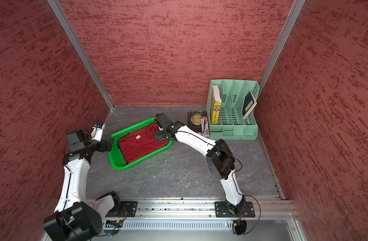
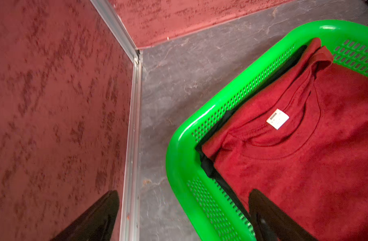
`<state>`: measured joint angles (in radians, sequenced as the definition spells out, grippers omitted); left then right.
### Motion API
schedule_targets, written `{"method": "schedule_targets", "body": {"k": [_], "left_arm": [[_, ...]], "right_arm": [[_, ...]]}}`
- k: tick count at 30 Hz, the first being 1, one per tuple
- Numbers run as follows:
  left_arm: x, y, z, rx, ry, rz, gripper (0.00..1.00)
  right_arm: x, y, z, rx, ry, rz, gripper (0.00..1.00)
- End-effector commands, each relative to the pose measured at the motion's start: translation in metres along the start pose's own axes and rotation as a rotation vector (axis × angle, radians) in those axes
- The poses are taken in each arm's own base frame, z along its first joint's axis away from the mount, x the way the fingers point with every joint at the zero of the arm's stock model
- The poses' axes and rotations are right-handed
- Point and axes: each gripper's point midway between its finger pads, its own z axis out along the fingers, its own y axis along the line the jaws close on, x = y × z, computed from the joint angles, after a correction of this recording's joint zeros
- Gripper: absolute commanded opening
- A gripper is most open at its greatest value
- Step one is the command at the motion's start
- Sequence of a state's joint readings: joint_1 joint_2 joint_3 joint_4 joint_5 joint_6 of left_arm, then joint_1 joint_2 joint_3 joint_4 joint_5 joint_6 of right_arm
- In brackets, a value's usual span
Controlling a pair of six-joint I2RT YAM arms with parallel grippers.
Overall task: Put the folded t-shirts into the basket
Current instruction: Place the T-shirt in the bin.
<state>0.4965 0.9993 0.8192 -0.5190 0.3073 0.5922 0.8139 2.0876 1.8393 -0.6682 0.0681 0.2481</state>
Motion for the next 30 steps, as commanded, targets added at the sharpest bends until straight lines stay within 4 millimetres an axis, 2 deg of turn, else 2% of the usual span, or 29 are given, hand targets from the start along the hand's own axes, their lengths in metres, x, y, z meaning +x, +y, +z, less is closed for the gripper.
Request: {"method": "schedule_targets", "body": {"k": [1,5,10,14,19,26,30], "left_arm": [[0.029,-0.007,-0.006,0.049,0.058,-0.146,1.00],[0.046,-0.009,-0.011,0.094,0.091,-0.235,1.00],[0.058,-0.022,-0.014,0.150,0.104,-0.246,1.00],[0.065,-0.029,-0.011,0.172,0.104,-0.233,1.00],[0.067,-0.034,-0.009,0.189,0.113,-0.235,1.00],[0.068,-0.033,-0.010,0.162,0.109,-0.233,1.00],[0.069,-0.033,-0.010,0.156,0.124,-0.262,1.00]], "right_arm": [[-0.007,-0.025,0.009,0.122,-0.002,-0.053,0.69],[-0.004,-0.031,0.037,0.120,0.063,-0.046,0.66],[0.023,-0.035,0.048,0.121,0.198,-0.033,0.63],[0.041,-0.025,0.028,0.057,0.283,-0.037,0.66],[0.043,-0.031,-0.003,0.075,0.293,-0.038,0.71],[0.029,-0.023,-0.034,0.022,0.231,-0.014,0.72],[0.013,-0.049,-0.034,0.096,0.198,0.022,0.72]]}}
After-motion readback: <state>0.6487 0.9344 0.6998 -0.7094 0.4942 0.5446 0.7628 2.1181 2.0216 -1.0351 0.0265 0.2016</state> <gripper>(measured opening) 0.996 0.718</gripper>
